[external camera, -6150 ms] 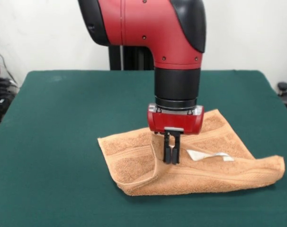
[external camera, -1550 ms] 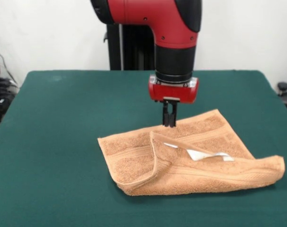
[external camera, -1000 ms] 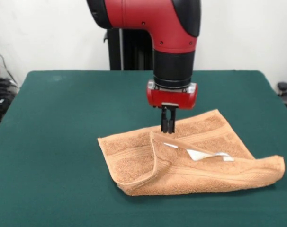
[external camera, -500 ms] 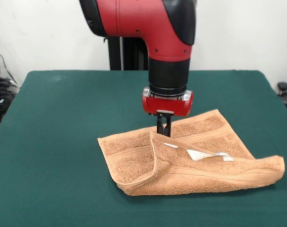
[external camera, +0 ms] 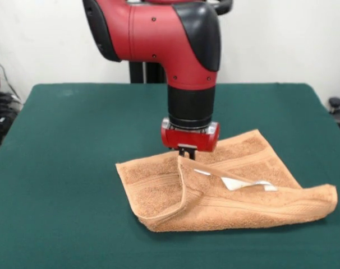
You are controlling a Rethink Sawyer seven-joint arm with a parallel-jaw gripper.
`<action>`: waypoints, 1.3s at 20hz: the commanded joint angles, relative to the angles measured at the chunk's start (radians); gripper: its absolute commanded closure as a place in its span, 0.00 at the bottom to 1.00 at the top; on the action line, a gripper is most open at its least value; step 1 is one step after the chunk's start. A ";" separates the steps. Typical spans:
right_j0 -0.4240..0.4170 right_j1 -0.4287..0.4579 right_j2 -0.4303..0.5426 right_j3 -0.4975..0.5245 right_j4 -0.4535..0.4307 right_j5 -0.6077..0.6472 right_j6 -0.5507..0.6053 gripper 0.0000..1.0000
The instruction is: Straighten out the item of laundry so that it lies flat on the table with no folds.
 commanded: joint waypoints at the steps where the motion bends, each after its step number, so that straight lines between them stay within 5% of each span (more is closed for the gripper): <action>1: 0.030 0.072 0.048 -0.091 -0.036 -0.057 0.053 1.00; 14: 0.161 0.096 -0.042 -0.243 0.057 -0.010 0.131 1.00; 26: 0.177 0.091 -0.052 -0.288 0.083 0.044 0.126 1.00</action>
